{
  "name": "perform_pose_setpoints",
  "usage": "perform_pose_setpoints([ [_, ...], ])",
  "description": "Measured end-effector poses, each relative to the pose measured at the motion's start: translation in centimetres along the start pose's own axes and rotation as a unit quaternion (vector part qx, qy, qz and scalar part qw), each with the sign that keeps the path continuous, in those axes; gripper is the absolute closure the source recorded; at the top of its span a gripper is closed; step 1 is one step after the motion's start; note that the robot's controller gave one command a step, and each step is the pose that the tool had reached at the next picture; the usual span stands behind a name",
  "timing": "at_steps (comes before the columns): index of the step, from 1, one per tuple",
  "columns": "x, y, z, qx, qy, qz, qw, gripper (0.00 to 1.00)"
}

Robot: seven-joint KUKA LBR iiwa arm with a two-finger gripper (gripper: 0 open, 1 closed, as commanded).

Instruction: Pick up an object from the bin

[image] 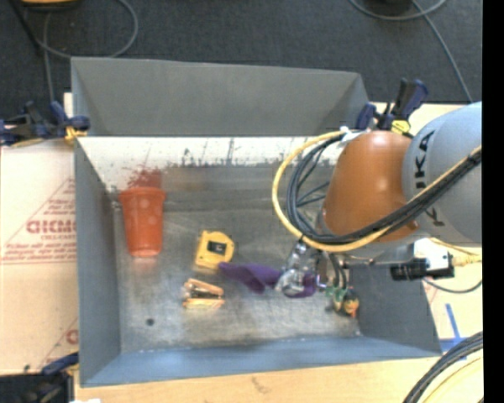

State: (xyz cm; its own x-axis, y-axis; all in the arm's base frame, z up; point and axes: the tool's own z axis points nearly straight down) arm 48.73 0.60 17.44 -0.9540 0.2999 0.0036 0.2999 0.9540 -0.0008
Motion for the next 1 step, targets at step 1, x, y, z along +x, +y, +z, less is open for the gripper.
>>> perform_pose_setpoints([
  [1, -0.15, 0.01, -3.94, -0.001, -0.0041, -0.001, 1.0, 1.0],
])
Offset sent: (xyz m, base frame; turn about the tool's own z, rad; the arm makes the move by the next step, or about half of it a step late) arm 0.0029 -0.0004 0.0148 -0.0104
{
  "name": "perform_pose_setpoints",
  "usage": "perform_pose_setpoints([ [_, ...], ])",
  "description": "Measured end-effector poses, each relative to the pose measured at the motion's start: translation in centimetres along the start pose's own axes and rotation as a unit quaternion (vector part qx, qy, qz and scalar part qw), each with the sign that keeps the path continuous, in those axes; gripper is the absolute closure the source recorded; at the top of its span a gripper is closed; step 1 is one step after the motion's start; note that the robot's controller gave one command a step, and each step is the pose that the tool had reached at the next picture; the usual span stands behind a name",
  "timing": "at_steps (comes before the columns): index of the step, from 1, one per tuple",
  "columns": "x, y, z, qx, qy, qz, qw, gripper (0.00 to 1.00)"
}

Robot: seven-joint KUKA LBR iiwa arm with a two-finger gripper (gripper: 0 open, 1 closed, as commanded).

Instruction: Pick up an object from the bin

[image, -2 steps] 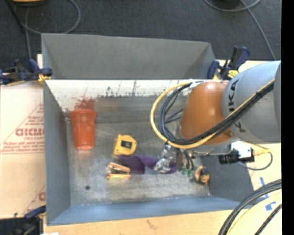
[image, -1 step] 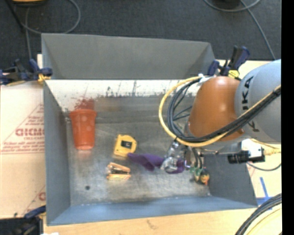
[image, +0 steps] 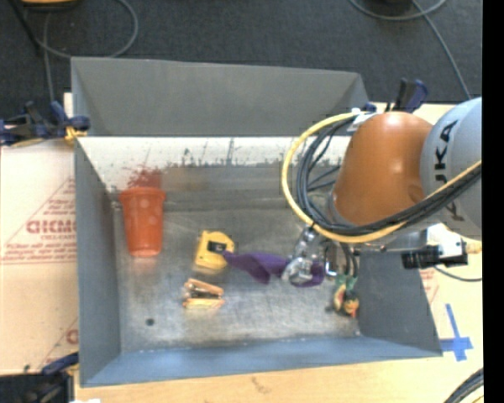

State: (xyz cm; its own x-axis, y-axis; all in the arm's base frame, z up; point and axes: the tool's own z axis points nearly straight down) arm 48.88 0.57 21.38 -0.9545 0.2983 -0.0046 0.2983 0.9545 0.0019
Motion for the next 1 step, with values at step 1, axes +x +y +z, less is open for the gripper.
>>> perform_pose_setpoints([
  [1, -0.16, -0.06, 1.26, 0.001, 0.0003, -0.001, 1.0, 1.0],
])
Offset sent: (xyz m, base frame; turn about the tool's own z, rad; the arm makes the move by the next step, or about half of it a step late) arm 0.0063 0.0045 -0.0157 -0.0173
